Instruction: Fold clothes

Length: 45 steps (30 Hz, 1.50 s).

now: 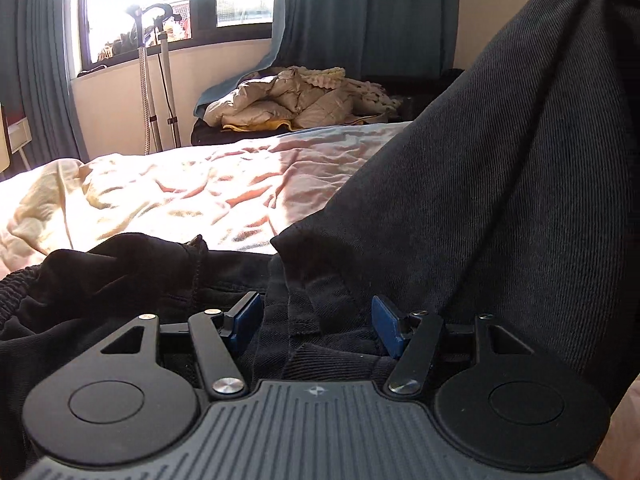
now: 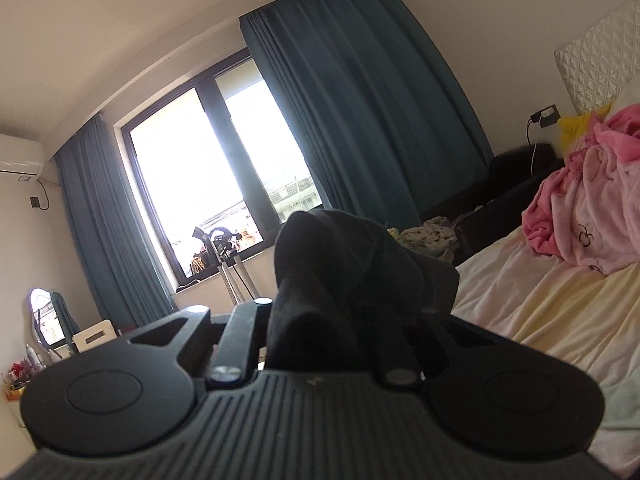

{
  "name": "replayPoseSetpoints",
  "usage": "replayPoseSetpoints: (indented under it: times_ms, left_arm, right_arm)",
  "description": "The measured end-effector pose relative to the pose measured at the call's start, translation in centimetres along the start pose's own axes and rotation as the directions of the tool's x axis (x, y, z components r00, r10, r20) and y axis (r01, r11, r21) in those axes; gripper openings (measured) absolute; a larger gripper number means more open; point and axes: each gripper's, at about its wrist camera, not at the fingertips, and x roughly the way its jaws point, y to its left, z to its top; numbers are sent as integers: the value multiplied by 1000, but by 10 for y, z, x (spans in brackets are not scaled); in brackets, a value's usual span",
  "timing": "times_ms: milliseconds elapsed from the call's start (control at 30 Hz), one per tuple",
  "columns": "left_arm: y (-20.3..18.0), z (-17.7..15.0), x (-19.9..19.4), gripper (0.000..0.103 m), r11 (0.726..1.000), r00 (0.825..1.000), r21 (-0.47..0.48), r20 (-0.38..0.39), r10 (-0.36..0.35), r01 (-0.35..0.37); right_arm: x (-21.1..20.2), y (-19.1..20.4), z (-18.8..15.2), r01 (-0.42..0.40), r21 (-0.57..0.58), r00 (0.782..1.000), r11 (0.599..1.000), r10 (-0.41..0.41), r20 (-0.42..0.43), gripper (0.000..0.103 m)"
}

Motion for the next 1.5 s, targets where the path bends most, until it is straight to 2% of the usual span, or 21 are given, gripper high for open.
replayPoseSetpoints:
  times_ms: [67, 167, 333, 400, 567, 633, 700, 767, 833, 900, 1033, 1133, 1200, 1267, 1333, 1367, 1400, 1500]
  left_arm:
    - [13, -2, -4, 68, 1000, 1000, 10, -17, -6, 7]
    - [44, -4, -24, 70, 998, 999, 60, 6, 34, -34]
    - [114, -5, -60, 73, 994, 994, 25, 42, 105, -106]
    - [143, -7, -75, 73, 990, 988, -4, 56, 142, -142]
    - [214, -18, -119, 74, 971, 971, -123, 93, 219, -207]
    - [236, -28, -142, 74, 947, 944, -171, 144, 296, -271]
    - [260, -39, -163, 75, 932, 930, -219, 168, 327, -288]
    - [282, -47, -178, 75, 917, 930, -300, 177, 323, -262]
    - [296, -52, -186, 75, 900, 934, -373, 182, 308, -224]
    - [301, -54, -190, 76, 887, 937, -420, 190, 293, -192]
    - [296, -58, -191, 76, 864, 955, -495, 205, 213, -87]
    - [291, -61, -182, 76, 849, 965, -528, 228, 132, 9]
    - [288, -64, -172, 76, 834, 974, -550, 212, 83, 49]
    - [285, -69, -163, 76, 814, 976, -570, 215, 18, 111]
    - [279, -71, -155, 76, 812, 981, -568, 191, -28, 134]
    - [275, -71, -153, 76, 822, 981, -553, 188, -38, 138]
    - [271, -71, -152, 76, 833, 981, -535, 186, -47, 142]
    - [258, -69, -148, 77, 873, 983, -471, 180, -46, 128]
  right_arm:
    - [7, 8, -4, -6, -50, 1000, 999, 6, 1, 18]
    - [17, 41, -12, -26, -195, 1000, 980, 28, 7, 19]
    - [35, 108, -35, -84, -412, 996, 907, 73, -42, 19]
    - [44, 137, -52, -122, -488, 992, 864, 100, -71, 20]
    - [65, 213, -129, -261, -636, 964, 727, 164, -208, 22]
    - [69, 238, -165, -312, -678, 948, 666, 175, -265, 22]
    - [66, 258, -212, -357, -726, 932, 587, 169, -322, 22]
    - [66, 264, -245, -397, -722, 913, 567, 162, -375, 22]
    - [57, 274, -279, -434, -733, 896, 524, 161, -415, 23]
    - [48, 278, -295, -437, -751, 896, 495, 166, -412, 23]
    - [43, 285, -295, -442, -747, 893, 496, 173, -414, 23]
    - [36, 284, -278, -467, -754, 880, 462, 161, -447, 31]
    - [22, 277, -263, -499, -751, 864, 432, 184, -468, 59]
    - [-1, 265, -241, -529, -746, 848, 405, 225, -479, 71]
    - [-23, 250, -216, -536, -744, 844, 398, 238, -481, 74]
    - [-32, 242, -206, -529, -743, 849, 411, 235, -474, 77]
    - [-39, 232, -195, -516, -734, 856, 442, 225, -466, 80]
    - [-48, 199, -175, -454, -682, 881, 573, 174, -441, 86]
